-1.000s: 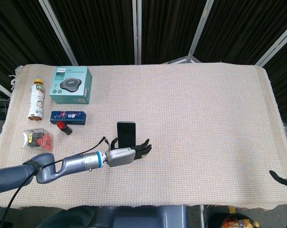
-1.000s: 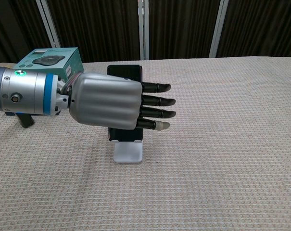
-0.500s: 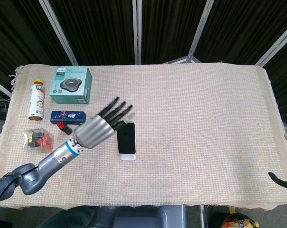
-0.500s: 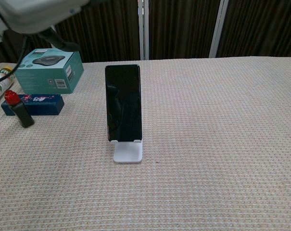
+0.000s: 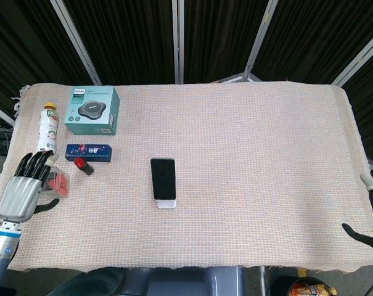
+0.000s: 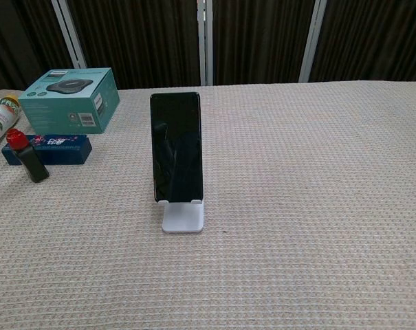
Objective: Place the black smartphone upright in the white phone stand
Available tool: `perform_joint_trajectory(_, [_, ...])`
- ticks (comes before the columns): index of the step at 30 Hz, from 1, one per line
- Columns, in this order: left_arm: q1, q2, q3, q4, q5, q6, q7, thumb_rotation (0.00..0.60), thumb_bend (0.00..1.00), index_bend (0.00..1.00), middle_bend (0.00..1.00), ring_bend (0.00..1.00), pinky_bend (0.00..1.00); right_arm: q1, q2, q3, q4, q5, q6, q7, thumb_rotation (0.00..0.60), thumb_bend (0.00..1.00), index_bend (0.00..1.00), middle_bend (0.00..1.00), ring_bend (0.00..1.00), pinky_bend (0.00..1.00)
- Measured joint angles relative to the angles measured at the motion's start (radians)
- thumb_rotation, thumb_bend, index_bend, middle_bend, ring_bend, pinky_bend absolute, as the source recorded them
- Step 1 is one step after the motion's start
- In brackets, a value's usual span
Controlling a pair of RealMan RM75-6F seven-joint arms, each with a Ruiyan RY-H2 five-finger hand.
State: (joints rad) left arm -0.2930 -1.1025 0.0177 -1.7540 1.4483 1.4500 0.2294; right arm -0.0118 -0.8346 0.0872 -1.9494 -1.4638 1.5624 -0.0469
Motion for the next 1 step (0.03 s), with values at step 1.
perform_joint_trajectory(1, [0.012,0.005,0.009,0.003,0.005,0.006,-0.015,0.6,0.0,0.0,0.0,0.0,0.0,0.002,-0.001,0.0,0.0,0.001,-0.002,-0.001,0.6,0.0,0.0,0.0,0.0,0.0])
